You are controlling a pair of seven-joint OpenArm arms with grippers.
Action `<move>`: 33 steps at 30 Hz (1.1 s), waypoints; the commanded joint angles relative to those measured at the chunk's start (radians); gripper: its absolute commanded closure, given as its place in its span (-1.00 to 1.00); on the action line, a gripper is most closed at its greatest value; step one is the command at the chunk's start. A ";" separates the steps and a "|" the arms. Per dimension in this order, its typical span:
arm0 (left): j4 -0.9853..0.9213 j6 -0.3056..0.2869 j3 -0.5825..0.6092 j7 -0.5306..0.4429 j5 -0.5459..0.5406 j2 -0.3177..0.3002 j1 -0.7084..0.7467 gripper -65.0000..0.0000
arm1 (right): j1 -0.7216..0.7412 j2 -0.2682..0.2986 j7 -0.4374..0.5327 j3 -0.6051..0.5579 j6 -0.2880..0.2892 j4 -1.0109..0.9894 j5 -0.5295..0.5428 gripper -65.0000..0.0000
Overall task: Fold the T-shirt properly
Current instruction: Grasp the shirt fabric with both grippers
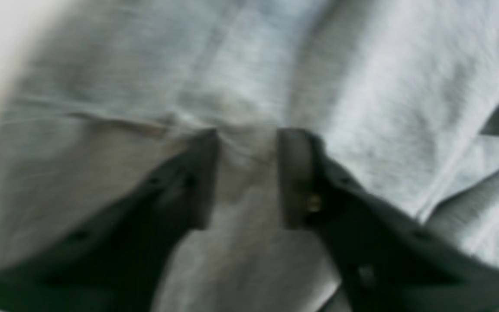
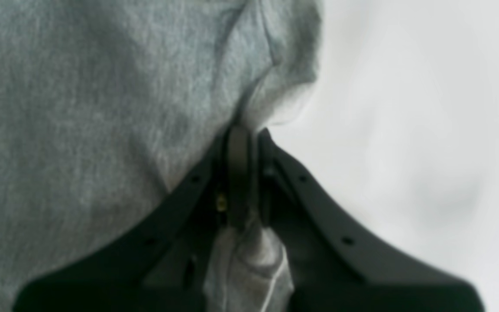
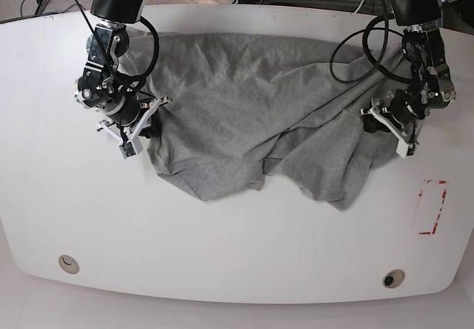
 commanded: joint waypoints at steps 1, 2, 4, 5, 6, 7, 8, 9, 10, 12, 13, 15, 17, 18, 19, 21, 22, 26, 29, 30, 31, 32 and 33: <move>0.017 -0.001 -0.006 -0.010 -0.013 -0.019 -0.013 -0.04 | 0.017 0.009 0.018 0.001 0.001 0.019 0.020 1.00; 0.020 -0.001 -0.006 -0.010 -0.013 -0.019 -0.011 -0.12 | 0.017 0.009 0.018 0.001 0.001 0.019 0.020 1.00; 0.038 0.001 -0.006 -0.010 -0.013 -0.020 -0.010 -0.25 | 0.017 0.009 0.018 0.001 0.001 0.019 0.020 1.00; 0.049 0.001 -0.006 -0.010 -0.011 -0.020 -0.010 -0.29 | 0.017 0.009 0.018 0.001 0.001 0.019 0.020 1.00; 0.054 0.001 -0.006 -0.010 -0.011 -0.020 -0.010 -0.31 | 0.017 0.009 0.018 0.001 0.001 0.019 0.020 1.00; 0.060 0.004 -0.008 -0.010 -0.010 -0.022 -0.010 -0.32 | 0.017 0.009 0.018 0.001 0.001 0.019 0.020 1.00; 0.061 0.016 -0.008 -0.010 -0.002 -0.023 -0.010 -0.32 | 0.017 0.009 0.018 0.001 0.001 0.019 0.020 1.00; 0.063 0.027 -0.008 -0.010 0.009 -0.025 -0.010 -0.32 | 0.019 0.009 0.018 0.001 0.001 0.018 0.020 1.00; 0.063 0.038 -0.008 -0.010 0.021 -0.031 -0.010 -0.33 | 0.019 0.009 0.018 0.001 0.001 0.018 0.020 1.00; 0.057 0.055 -0.008 -0.010 0.050 -0.036 -0.014 -0.33 | 0.019 0.009 0.018 0.001 0.001 0.018 0.020 1.00; 0.052 0.055 -0.008 -0.010 0.068 -0.036 -0.016 -0.33 | 0.019 0.009 0.018 0.001 0.001 0.018 0.020 1.00; 0.041 0.050 -0.008 -0.012 0.088 -0.034 -0.018 -0.33 | 0.019 0.009 0.019 0.001 0.001 0.018 0.020 1.00; 0.026 0.045 -0.008 -0.012 0.096 -0.033 -0.018 -0.33 | 0.019 0.009 0.019 0.001 0.001 0.018 0.020 1.00; 0.020 0.039 -0.008 -0.012 0.096 -0.033 -0.018 -0.33 | 0.019 0.009 0.019 0.001 0.001 0.018 0.020 1.00; 0.012 0.030 -0.008 -0.013 0.096 -0.031 -0.018 -0.33 | 0.019 0.009 0.019 0.001 0.001 0.018 0.020 1.00; 0.000 0.015 -0.006 -0.013 0.096 -0.031 -0.018 -0.33 | 0.019 0.009 0.019 0.001 0.001 0.018 0.020 1.00; -0.003 0.010 -0.006 -0.013 0.096 -0.030 -0.019 -0.33 | 0.019 0.009 0.019 0.001 0.001 0.018 0.022 1.00; 0.000 -0.014 -0.006 -0.013 0.099 -0.013 -0.019 -0.32 | 0.019 -0.010 0.021 0.004 0.001 0.018 0.014 1.00; 0.005 -0.031 -0.006 -0.013 0.098 -0.005 -0.019 -0.32 | 0.020 -0.013 0.021 0.004 0.001 0.018 0.014 1.00; 0.005 -0.036 -0.006 -0.013 0.098 -0.004 -0.019 -0.32 | 0.020 -0.013 0.021 0.004 0.001 0.018 0.014 1.00; 0.005 -0.037 -0.005 -0.013 0.099 -0.002 -0.019 -0.31 | 0.020 -0.014 0.021 0.004 0.001 0.018 0.014 1.00; 0.005 -0.040 -0.005 -0.013 0.098 -0.002 -0.019 -0.31 | 0.020 -0.016 0.021 0.004 0.001 0.018 0.014 1.00; 0.005 -0.040 -0.005 -0.013 0.096 -0.002 -0.019 -0.28 | 0.020 -0.016 0.021 0.004 0.001 0.018 0.013 1.00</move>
